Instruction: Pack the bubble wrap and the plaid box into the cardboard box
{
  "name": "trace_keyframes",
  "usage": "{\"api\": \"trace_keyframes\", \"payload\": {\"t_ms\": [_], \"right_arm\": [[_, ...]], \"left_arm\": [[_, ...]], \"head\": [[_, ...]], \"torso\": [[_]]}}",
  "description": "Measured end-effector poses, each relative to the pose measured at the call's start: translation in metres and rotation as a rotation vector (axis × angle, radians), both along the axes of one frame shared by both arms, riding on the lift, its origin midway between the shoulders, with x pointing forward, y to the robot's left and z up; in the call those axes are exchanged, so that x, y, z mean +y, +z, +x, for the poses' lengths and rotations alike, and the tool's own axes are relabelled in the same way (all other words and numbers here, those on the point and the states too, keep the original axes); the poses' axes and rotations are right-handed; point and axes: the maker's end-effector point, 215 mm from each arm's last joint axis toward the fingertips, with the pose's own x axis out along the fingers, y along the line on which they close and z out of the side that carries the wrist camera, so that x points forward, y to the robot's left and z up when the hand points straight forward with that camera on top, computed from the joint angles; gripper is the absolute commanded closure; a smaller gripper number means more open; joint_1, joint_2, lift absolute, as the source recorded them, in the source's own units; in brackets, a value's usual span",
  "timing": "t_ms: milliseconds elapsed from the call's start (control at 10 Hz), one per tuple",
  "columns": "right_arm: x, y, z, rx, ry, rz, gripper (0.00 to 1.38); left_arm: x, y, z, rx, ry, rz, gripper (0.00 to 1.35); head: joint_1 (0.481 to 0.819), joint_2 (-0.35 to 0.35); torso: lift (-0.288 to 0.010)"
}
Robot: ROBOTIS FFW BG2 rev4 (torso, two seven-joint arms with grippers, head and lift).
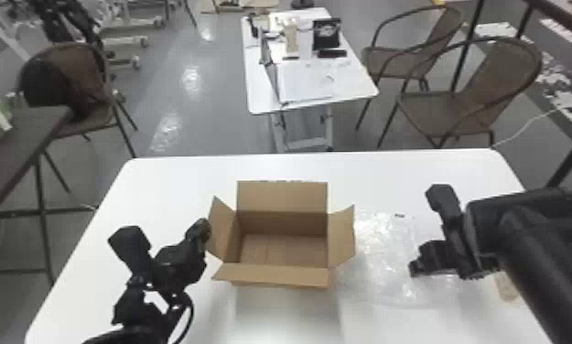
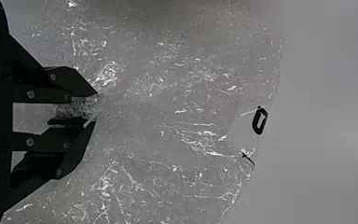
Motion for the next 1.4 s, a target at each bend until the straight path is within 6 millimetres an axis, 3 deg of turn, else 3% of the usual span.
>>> {"api": "trace_keyframes", "payload": {"t_ms": [400,600,800,1100,1400], "right_arm": [[-0.038,0.044,0.026,-0.110,-0.086,-0.016,1.05],[-0.036,0.076,0.047,-0.178,-0.092,0.013,1.05],[-0.012,0.130,0.070,-0.267,-0.059,0.067,1.05],[0.055,0.223,0.091,-0.406,0.066,0.179,1.05],[0.116,0.280,0.089,-0.475,0.183,0.311,1.05]], "left_arm": [[0.009,-0.002,-0.005,-0.002,0.018,0.009,1.20],[0.012,-0.003,-0.006,-0.002,0.025,0.014,1.20],[0.012,-0.004,-0.007,0.001,0.028,0.019,1.20],[0.012,-0.004,-0.007,0.002,0.027,0.021,1.20],[0.011,-0.004,-0.006,0.002,0.028,0.021,1.20]], "head": [[0.695,0.077],[0.695,0.078],[0.695,0.100],[0.695,0.158],[0.695,0.221]], "torso": [[0.000],[0.000],[0.000],[0.000],[0.000]]}}
